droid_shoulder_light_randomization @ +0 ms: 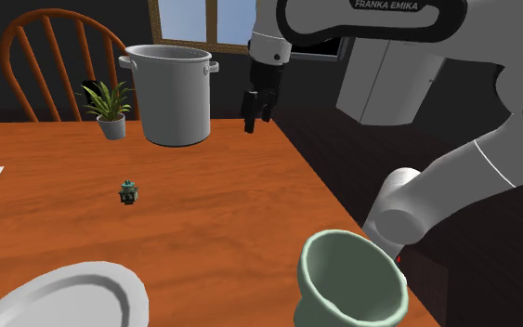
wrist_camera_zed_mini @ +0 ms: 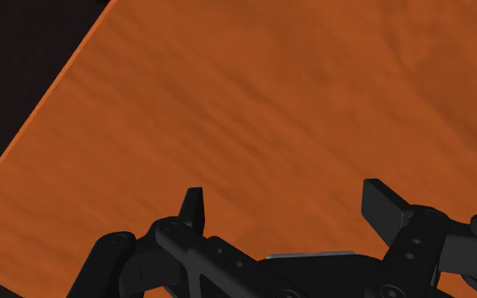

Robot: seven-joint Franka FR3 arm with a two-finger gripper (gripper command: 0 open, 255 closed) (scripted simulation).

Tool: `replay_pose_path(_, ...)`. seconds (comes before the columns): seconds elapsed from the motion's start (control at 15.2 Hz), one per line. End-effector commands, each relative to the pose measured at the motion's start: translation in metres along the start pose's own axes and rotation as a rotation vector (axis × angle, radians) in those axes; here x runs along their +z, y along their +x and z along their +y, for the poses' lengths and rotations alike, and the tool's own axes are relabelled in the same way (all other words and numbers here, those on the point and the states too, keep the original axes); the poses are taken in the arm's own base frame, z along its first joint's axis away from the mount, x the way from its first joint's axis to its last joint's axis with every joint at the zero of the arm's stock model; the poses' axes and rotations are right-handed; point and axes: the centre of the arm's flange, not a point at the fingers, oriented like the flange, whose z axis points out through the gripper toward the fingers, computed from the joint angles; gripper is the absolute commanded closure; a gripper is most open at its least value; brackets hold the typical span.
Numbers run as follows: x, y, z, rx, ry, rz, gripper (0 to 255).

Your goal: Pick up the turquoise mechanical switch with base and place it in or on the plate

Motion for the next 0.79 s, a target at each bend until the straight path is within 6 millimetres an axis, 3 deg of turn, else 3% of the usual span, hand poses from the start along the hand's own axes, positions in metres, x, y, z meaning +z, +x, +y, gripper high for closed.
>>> replay_pose_path(0.0,0.004,0.014,-0.024,-0.017,0.001,-0.005,0)
replay_pose_path(0.73,0.026,0.079,-0.153,-0.109,0.005,-0.03,0)
